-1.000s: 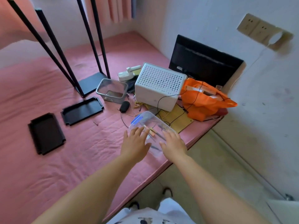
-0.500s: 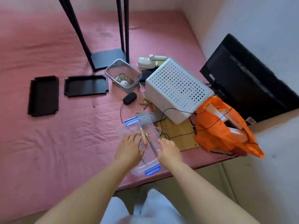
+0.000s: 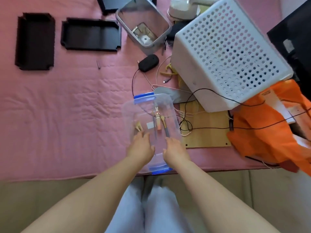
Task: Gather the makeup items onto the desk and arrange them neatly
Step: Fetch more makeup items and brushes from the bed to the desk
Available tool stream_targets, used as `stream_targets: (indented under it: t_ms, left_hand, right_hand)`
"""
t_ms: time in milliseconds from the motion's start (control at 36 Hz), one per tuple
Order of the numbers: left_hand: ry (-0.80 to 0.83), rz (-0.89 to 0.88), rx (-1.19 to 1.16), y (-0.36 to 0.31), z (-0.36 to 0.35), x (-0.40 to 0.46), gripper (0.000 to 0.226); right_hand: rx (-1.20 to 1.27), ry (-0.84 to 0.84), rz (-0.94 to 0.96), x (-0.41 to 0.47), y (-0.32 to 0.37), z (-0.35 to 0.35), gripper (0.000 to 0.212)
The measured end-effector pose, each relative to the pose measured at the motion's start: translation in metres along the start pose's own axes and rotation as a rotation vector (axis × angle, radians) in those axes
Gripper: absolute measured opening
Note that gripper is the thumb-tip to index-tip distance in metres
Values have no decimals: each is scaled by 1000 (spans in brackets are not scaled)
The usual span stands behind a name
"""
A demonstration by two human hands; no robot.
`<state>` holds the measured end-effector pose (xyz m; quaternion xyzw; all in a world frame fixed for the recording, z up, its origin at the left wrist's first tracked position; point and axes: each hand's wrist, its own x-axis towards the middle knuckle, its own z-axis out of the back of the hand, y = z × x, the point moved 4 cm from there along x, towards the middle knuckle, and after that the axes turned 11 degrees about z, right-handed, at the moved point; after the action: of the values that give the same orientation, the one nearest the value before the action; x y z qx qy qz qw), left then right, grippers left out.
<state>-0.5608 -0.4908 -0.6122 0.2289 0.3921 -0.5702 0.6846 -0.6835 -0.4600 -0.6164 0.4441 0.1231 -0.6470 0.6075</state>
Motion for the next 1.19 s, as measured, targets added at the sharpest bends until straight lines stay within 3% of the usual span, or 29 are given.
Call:
stream_targets:
  t_ms: [139,222,333,472,611,722,806,1000,1194]
  left_hand:
    - [112,151,-116,11,-29,44,38]
    - [149,274,-204,14,-48,75,42]
    - [154,462,-339,19,-75,110,51]
    - [6,569,-409,15,-97,134,41]
    - [-138,516,-319,9,-102,142,37]
    - [-182,408,-251,11,-100,153,50]
    - [-216,342,-153,11,-98,157,31]
    - [-138,359,-132,12,-96,165,25]
    - [-99,399,-241,13,-86,169,24]
  right_hand:
    - [-141,98,62,37,-12,-28,49]
    - [-185,96,83,64,-14,-38,49]
    - [-178,5,19,104,-18,-41,59]
    - [-286,-198,-39,145,-19,-43,47]
    - [-142,-126,-123,168,-24,-42,65]
    - [-152,-187,-149,185,-26,-45,50]
    - [-138,-230,-138,190,-28,-50,42]
    - [-179,-250,-27,190,-32,-51,40]
    - [-135,-192,-68,193,-26,-45,26]
